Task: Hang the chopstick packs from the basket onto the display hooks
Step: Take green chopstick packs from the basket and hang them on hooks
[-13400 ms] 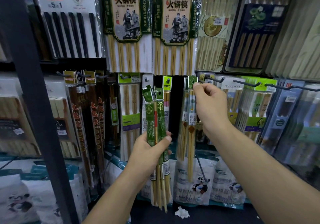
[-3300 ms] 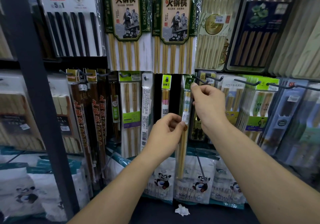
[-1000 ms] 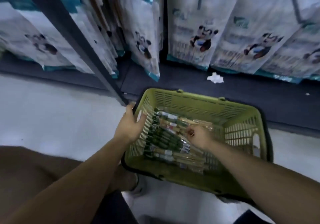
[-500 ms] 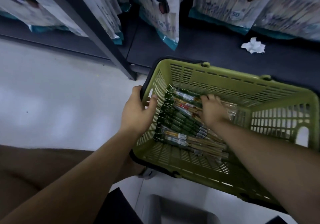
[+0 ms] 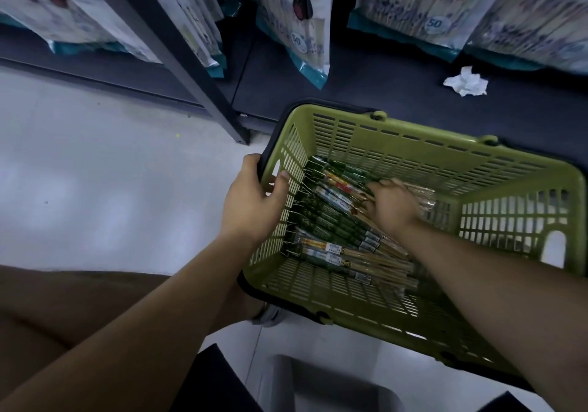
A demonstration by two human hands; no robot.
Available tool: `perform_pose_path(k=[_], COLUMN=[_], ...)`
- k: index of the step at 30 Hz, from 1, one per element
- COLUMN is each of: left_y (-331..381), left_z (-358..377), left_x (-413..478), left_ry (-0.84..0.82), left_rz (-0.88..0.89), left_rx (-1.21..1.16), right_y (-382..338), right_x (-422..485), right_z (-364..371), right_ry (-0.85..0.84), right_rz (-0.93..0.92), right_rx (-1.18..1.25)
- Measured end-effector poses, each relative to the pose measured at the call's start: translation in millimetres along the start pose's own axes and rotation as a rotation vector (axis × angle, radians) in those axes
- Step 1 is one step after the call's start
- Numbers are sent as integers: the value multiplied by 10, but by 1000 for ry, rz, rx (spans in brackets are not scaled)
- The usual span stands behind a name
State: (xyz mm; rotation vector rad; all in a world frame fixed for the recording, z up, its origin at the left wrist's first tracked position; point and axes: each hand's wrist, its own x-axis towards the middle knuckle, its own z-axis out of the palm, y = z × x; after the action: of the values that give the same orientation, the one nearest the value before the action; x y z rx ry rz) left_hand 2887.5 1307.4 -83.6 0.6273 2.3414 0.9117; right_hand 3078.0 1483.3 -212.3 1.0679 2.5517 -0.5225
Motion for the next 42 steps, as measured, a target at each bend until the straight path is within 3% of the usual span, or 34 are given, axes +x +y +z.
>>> perform_pose_path(k=[8, 12, 15, 18, 20, 23, 26, 29, 31, 33, 37, 42], left_y=[10, 20, 45, 207, 313, 422, 542, 580, 537, 504, 448, 368], left_z=[-24, -88, -125, -95, -40, 57, 154, 190, 175, 124, -30, -231], left_x=[-9, -5, -84, -202, -265, -362, -429, -397, -347, -283, -103, 41], left_ry=[-18, -119, 42, 197, 134, -36, -213, -264, -263, -213, -108, -131], left_rz=[1, -15, 207, 440, 391, 106, -163, -318, -363, -398, -307, -218], left_rx=[-23, -54, 220, 210, 111, -193, -635, -845, -870, -822, -650, -652], right_y=[51, 66, -32, -316, -528, -782, -935, -1045, -1107, -1127, -976, -392], right_x=[-55, -209, -348, -480, -541, -621, -698, -739, -758, -766, -668, -331], right_z=[-356, -614, -837, -1085, -1224, -1356, -1364, -1323, -1264, -1228, -1159, -786], right_ry=[24, -70, -132, -196, -213, -185, -146, -90, -74, -6, 103, -132], right_rz=[-8, -13, -58, -125, -179, -221, -220, -286, -331, -343, -279, -10], right_rx=[123, 424, 612, 805, 906, 1011, 951, 657, 355, 207, 321, 247])
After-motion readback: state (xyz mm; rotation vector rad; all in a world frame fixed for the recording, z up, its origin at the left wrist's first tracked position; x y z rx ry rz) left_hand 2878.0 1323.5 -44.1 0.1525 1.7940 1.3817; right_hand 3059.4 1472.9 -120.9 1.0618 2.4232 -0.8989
